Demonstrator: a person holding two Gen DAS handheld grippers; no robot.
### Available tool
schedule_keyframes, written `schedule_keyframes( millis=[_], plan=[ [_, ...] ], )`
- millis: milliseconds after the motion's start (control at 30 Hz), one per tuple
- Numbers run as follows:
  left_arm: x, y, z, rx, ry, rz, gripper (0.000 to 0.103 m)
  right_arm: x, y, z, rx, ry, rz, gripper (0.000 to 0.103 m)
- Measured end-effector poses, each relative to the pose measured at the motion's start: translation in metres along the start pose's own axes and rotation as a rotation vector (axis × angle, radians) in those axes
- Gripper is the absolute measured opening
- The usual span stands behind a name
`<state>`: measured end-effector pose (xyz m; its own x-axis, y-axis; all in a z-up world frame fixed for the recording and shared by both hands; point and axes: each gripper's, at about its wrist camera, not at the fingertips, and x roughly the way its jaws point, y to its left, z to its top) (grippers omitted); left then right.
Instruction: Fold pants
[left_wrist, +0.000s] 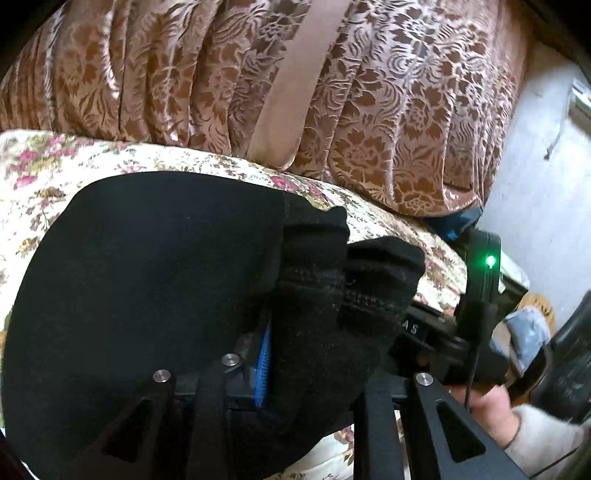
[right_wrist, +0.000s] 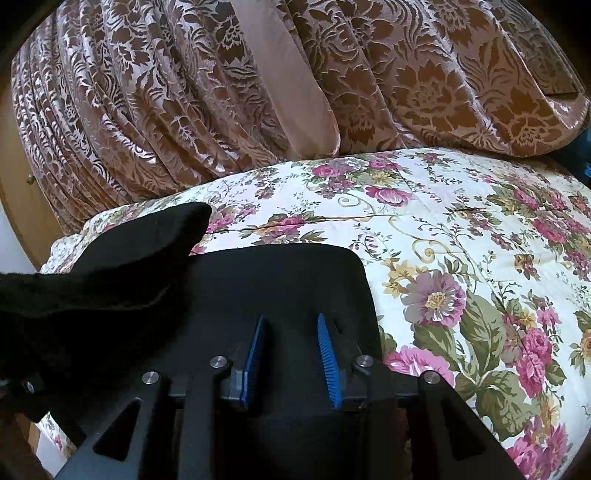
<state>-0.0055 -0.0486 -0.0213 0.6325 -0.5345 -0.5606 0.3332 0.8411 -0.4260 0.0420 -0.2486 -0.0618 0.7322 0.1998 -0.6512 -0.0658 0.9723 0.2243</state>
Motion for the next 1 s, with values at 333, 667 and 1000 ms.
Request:
schedule_keyframes(
  millis=[333, 667, 1000],
  plan=[
    [-0.031, -0.005, -0.014, 0.069, -0.016, -0.159, 0.061, -0.012, -0.020, 0.015, 0.255, 0.044, 0.304, 0.033],
    [-0.076, 0.076, 0.003, -0.134, -0.141, 0.024, 0.068, -0.017, 0.012, 0.020, 0.240, 0.131, 0.407, 0.061],
    [-0.117, 0.157, -0.007, -0.339, -0.182, 0.209, 0.082, -0.002, 0.021, 0.017, 0.235, 0.237, 0.404, 0.061]
  ],
)
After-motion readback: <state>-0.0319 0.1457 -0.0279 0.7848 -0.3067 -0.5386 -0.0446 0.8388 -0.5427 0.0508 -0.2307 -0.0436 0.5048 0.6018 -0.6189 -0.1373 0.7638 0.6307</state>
